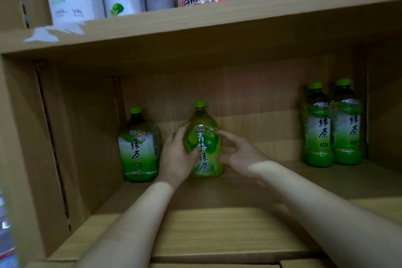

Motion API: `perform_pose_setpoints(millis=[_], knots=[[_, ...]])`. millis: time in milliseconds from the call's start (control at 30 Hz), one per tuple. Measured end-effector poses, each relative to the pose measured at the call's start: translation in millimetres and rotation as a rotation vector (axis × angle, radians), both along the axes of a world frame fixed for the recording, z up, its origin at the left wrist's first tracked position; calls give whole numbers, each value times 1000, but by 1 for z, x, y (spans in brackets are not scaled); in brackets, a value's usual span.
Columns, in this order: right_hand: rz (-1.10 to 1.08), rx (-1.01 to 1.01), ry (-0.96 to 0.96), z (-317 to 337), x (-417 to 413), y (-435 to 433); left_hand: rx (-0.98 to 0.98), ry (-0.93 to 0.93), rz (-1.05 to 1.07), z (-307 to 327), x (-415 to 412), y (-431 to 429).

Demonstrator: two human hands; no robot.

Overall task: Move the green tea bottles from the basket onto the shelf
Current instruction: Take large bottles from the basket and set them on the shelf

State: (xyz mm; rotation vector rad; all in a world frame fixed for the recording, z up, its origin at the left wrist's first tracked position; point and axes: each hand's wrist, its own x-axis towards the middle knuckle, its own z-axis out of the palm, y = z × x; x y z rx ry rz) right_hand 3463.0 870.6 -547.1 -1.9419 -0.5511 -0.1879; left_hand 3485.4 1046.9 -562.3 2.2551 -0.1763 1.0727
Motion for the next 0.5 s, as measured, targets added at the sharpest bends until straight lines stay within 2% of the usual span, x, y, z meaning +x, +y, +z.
perform_pose_setpoints(millis=[67,167,333,500], knots=[[-43,1,-30,8,-17,-16,-61,-54,28,10,-5,0],[-92,-148,-133,24,-60,-61,-23,-52,-41,35,-26,-18],[-256,-485,-333,27,-149,-155,-66,52,-510,48,-97,-102],[-456,-664,-316,6,-254,-249,-187,131,-895,-7,-169,-205]])
